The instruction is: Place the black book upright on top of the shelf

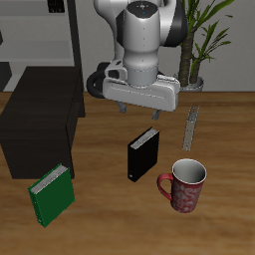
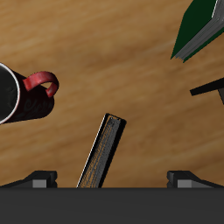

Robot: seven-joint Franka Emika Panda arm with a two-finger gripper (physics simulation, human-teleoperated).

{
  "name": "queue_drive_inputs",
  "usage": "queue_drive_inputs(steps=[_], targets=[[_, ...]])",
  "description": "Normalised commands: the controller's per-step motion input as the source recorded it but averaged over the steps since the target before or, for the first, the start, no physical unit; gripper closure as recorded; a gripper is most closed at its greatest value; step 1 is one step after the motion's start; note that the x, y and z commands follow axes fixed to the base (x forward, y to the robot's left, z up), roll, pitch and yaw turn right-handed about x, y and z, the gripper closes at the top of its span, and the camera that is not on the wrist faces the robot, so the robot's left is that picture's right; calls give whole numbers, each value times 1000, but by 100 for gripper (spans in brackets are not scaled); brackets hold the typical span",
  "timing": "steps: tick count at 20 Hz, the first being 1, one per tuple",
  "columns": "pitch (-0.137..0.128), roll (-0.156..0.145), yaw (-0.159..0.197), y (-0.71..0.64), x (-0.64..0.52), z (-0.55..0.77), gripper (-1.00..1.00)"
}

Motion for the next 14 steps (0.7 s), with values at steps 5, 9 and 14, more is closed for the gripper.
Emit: queue_drive_inputs(steps=[5, 9, 14], targets=[[-3, -2, -46, 75, 80, -316, -100], [25, 8, -45, 26, 87, -335, -100], [35, -5, -19, 23, 58, -254, -100]])
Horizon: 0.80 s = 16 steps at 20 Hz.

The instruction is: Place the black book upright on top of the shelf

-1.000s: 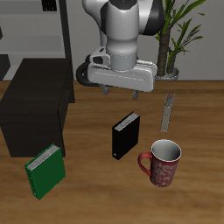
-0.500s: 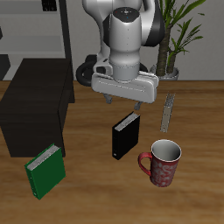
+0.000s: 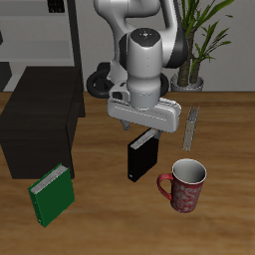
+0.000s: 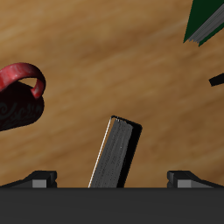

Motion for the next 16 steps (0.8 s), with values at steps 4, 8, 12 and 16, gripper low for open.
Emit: queue_drive_inputs(steps=[4, 8, 12, 16], targets=[[57, -5, 13, 8, 47, -370, -100], [55, 18, -7, 24, 6, -282, 100], [10, 4, -2, -73, 14, -107, 100], [18, 2, -26, -95, 13, -24, 100]])
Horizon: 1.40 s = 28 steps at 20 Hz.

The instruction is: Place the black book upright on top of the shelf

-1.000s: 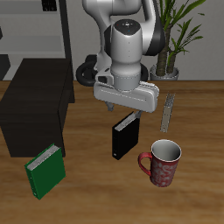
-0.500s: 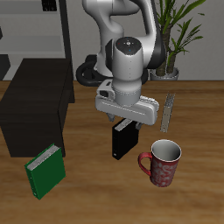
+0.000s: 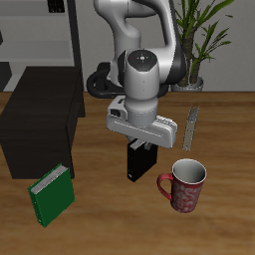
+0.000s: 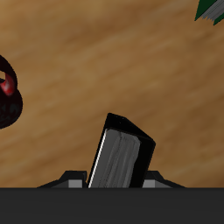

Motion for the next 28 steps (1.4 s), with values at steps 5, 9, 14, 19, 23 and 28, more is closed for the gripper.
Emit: queue_drive_inputs(steps=[5, 9, 14, 19, 23, 28], targets=[[-37, 14, 25, -32, -73, 300, 100], [-56, 38, 84, -67, -228, 726, 100], [23, 71, 184, -54, -205, 728, 100], [2, 47, 209, -216, -177, 678, 100], [-38, 23, 184, -312, -189, 506, 100], [-21, -4, 64, -319, -164, 374, 100]])
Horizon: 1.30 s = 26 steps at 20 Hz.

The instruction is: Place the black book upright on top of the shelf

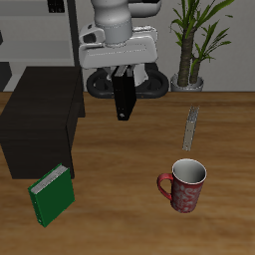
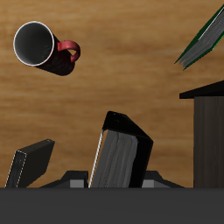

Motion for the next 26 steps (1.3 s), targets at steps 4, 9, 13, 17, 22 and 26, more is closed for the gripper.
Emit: queue_drive_inputs(steps=[4, 9, 13, 17, 22, 26], targets=[[-22, 30, 48, -334, -196, 371, 100], [-12, -25, 41, -485, -56, 238, 100], [-26, 14, 23, -468, -67, 207, 100], [-40, -29, 21, -435, -75, 214, 100], [-22, -26, -1, -326, -67, 198, 100], [-3, -5, -15, -358, -98, 203, 100]])
